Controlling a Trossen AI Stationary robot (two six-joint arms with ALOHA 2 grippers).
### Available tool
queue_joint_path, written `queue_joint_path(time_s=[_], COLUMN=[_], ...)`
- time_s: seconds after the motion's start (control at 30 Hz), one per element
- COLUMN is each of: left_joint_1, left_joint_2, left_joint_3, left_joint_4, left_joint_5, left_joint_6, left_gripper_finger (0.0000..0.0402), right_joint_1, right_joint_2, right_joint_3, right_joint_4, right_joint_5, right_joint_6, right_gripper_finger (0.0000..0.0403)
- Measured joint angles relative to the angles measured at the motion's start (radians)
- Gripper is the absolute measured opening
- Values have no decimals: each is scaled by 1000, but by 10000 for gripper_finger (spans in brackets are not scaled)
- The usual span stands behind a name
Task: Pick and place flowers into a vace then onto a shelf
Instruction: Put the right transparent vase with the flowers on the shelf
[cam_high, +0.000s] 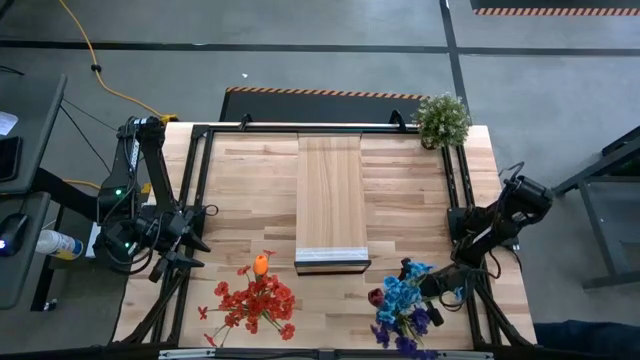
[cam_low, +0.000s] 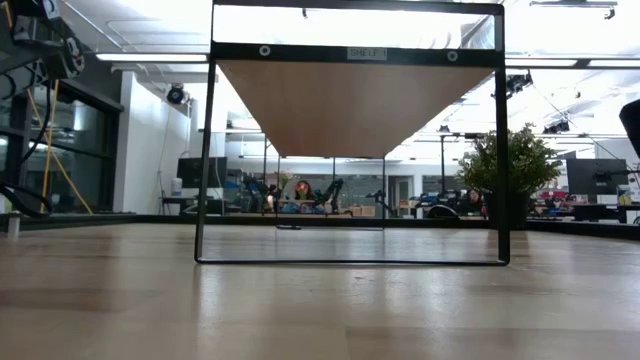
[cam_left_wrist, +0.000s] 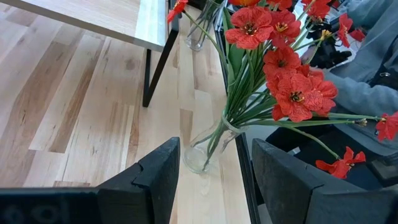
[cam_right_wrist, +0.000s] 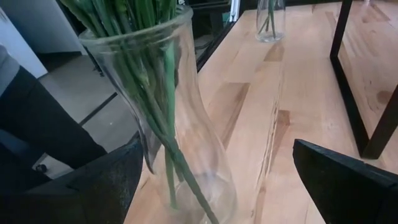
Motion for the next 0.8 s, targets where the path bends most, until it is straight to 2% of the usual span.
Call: queue_joint_path(time_s=[0.8], left_joint_1=[0], left_joint_2=[0], left_joint_3=[0], left_joint_4=[0], left_joint_5=[0], left_joint_6=[0], left_gripper_finger=[232], right_joint_1=[3], right_joint_2=[17], right_joint_3=[26], right_joint_4=[-5], right_joint_5=[75], right_joint_6=[-44], right_gripper_finger=[400])
